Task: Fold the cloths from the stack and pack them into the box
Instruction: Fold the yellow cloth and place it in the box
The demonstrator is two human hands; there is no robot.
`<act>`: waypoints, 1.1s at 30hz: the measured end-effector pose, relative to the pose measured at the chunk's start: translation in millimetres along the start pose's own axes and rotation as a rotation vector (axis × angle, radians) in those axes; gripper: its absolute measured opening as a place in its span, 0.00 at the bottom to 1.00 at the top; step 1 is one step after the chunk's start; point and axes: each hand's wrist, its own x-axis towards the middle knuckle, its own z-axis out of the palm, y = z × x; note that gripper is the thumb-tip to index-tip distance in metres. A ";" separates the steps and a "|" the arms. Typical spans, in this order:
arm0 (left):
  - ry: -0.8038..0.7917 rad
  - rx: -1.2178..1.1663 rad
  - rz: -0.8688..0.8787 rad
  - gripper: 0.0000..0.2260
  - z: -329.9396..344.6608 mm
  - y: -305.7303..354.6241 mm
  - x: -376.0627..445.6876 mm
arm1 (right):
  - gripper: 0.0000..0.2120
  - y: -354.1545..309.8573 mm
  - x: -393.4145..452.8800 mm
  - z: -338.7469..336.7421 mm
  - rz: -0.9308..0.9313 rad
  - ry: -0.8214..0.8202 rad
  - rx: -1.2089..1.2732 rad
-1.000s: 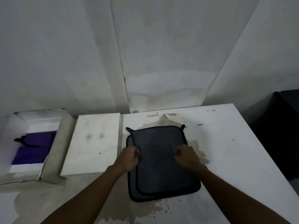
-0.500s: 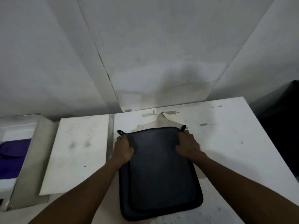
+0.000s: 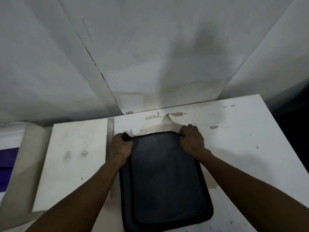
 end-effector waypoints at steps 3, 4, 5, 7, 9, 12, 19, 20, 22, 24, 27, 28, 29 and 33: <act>-0.011 -0.009 0.056 0.02 -8.4 3.5 -5.7 | 0.06 4.0 -4.4 -3.8 -0.011 0.040 0.107; -0.018 -0.019 0.071 0.03 -11.5 4.3 -6.3 | 0.05 5.4 -6.0 -6.5 -0.006 0.049 0.150; -0.035 -0.037 0.091 0.04 -15.5 5.5 -9.2 | 0.05 7.0 -8.9 -9.5 -0.005 0.056 0.186; -0.073 -0.056 0.135 0.06 -23.7 6.4 -18.2 | 0.05 10.9 -16.1 -15.3 -0.018 0.055 0.232; -0.111 -0.066 0.175 0.08 -30.9 6.2 -31.3 | 0.05 14.1 -25.3 -21.0 -0.042 0.053 0.277; -0.155 -0.091 0.229 0.09 -40.2 1.1 -55.3 | 0.06 16.6 -47.7 -29.3 -0.084 0.065 0.332; -0.212 -0.021 0.307 0.10 -50.1 -33.4 -104.5 | 0.08 41.2 -105.4 -27.4 -0.141 0.092 0.404; -0.222 -0.002 0.318 0.11 -50.4 -40.2 -112.6 | 0.08 47.0 -114.1 -25.7 -0.155 0.097 0.395; -0.221 0.050 0.331 0.12 -49.6 -54.4 -127.8 | 0.10 57.8 -130.2 -22.5 -0.166 0.102 0.383; -0.224 0.113 0.349 0.14 -46.4 -67.4 -138.8 | 0.13 68.9 -143.7 -18.2 -0.155 0.099 0.369; -0.263 0.186 0.377 0.16 -43.8 -84.5 -154.6 | 0.16 83.6 -165.3 -10.2 -0.169 0.097 0.330; -0.272 0.211 0.389 0.17 -42.8 -89.2 -158.4 | 0.16 88.6 -171.0 -6.8 -0.179 0.091 0.318; -0.273 0.226 0.399 0.18 -41.5 -94.1 -161.8 | 0.16 93.8 -176.8 -2.9 -0.194 0.078 0.302; -0.274 0.290 0.415 0.21 -36.6 -110.1 -171.3 | 0.11 109.4 -196.4 8.5 -0.257 0.004 0.195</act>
